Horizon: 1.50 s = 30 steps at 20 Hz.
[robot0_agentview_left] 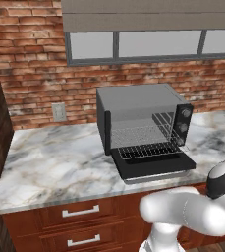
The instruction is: Pull the toaster oven rack outwards. Pick up the baguette from the plate and place it on the toaster oven rack. Close the toaster oven door fully and set the temperature to the lowest setting.
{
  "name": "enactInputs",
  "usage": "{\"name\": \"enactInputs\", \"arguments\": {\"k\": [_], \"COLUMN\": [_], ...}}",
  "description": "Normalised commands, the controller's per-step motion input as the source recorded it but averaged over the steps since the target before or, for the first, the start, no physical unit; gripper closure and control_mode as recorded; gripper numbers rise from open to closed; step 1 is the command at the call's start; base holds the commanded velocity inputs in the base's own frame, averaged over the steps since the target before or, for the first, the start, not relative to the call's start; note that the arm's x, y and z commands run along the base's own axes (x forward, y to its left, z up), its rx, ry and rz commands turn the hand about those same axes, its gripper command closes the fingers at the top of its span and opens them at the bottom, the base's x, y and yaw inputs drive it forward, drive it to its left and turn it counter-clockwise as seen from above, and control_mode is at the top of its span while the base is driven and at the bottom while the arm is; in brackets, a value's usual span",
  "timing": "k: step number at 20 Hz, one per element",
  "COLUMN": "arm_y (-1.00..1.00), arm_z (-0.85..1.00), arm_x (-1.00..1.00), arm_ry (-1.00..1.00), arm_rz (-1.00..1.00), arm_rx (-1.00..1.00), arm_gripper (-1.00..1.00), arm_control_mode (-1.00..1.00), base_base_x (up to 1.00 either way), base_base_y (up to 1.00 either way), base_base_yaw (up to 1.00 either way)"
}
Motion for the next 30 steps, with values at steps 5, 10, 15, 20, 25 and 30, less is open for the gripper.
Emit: {"name": "enactInputs", "arguments": {"k": [5,10,15,20,25,30], "arm_y": [-0.28,-0.2,-0.16,-0.34,-0.37,-0.27], "arm_z": [-0.01,-0.1,-0.2,-0.26,-0.3,-0.25], "arm_x": [0.18,0.25,0.15,0.06,0.17,0.26], "arm_ry": [0.02,0.07,0.0,0.01,0.0,0.01], "arm_rz": [0.0,0.0,0.0,0.0,0.0,0.0], "arm_rx": [0.0,0.0,0.0,0.0,0.01,0.01], "arm_gripper": [-1.0,-1.0,-1.0,-1.0,-1.0,-1.0], "arm_control_mode": [-1.0,-1.0,-1.0,-1.0,-1.0,-1.0], "base_base_x": [0.0,0.0,0.0,0.0,0.0,0.0], "base_base_y": [0.0,0.0,0.0,0.0,0.0,0.0], "base_base_yaw": [0.0,0.0,0.0,0.0,0.0,0.0]}}
